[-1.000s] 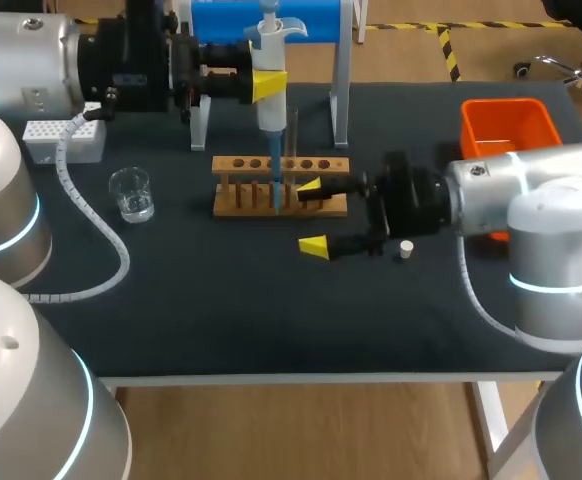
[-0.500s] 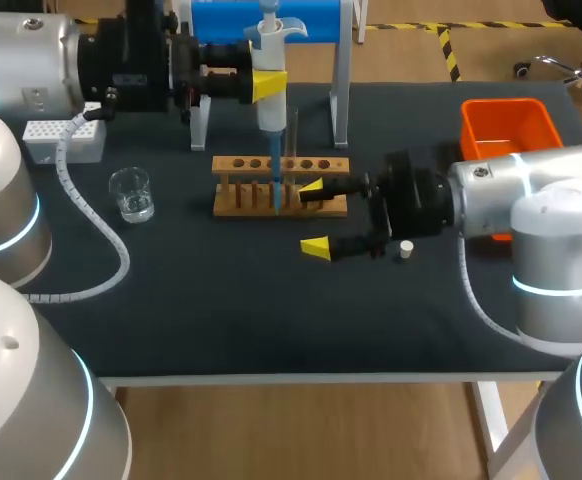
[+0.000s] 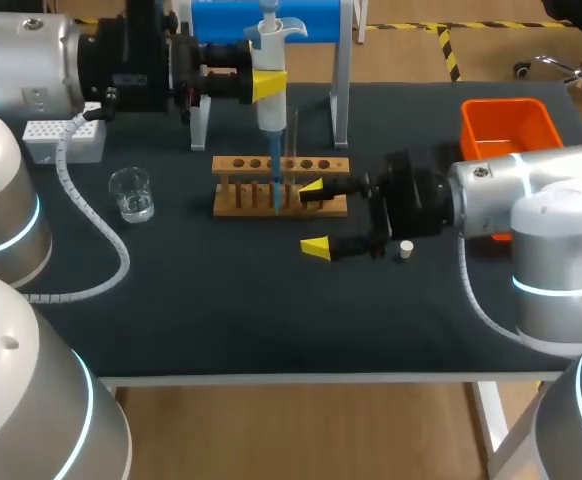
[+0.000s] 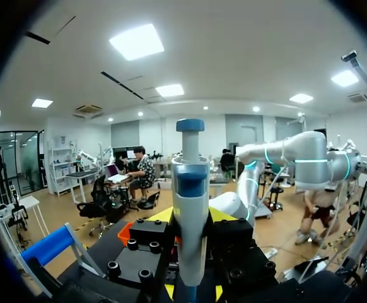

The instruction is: Invert the test tube, pick up the pipette, mount the tip to pipette, aspirate from beaker and dispense into the tube, eject the tip, return the pipette, and cap with the stopper.

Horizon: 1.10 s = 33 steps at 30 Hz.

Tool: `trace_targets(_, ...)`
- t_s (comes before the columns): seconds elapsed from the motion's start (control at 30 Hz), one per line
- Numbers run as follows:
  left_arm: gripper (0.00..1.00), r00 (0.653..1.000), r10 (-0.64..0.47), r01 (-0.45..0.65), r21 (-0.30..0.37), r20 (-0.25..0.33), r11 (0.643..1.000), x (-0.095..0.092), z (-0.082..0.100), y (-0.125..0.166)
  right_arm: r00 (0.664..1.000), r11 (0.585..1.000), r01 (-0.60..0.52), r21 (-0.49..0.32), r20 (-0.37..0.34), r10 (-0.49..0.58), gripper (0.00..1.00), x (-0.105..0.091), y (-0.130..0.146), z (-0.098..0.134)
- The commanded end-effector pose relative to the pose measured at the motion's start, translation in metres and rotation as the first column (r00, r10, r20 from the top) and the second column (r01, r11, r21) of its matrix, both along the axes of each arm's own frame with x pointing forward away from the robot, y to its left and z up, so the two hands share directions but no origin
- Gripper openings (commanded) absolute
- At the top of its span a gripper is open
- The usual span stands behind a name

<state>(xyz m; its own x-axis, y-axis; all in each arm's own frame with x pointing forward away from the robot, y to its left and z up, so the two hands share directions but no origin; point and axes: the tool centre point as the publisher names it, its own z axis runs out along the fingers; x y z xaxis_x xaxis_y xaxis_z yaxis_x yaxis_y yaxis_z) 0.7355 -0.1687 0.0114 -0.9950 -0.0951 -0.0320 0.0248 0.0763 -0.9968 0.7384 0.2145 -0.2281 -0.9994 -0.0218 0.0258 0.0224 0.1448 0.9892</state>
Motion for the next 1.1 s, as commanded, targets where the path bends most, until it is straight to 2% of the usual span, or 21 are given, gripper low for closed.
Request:
trace_targets(0.03, 0.0, 1.0, -0.001, 0.001, -0.001, 0.001, 1.0, 0.0, 0.0, 0.0, 1.0, 1.0, -0.001, -0.001, 0.0, 0.001, 1.0, -0.001, -0.001, 0.001)
trace_targets(0.53, 0.0, 1.0, -0.001, 0.001, -0.001, 0.001, 1.0, 0.0, 0.0, 0.0, 1.0, 1.0, -0.001, -0.001, 0.0, 0.001, 1.0, -0.001, -0.001, 0.001)
trace_targets(0.73, 0.0, 0.999, 0.027, -0.028, 0.045, 0.035, 0.999, 0.014, -0.003, 0.041, 1.0, 1.0, -0.001, -0.001, 0.0, 0.001, 1.0, -0.001, -0.001, 0.001)
trace_targets(1.1, 0.0, 0.994, 0.064, -0.073, 0.11, 0.084, 0.991, 0.056, -0.005, 0.122, 1.0, 1.0, -0.001, -0.001, 0.0, 0.001, 1.0, -0.001, -0.001, 0.001)
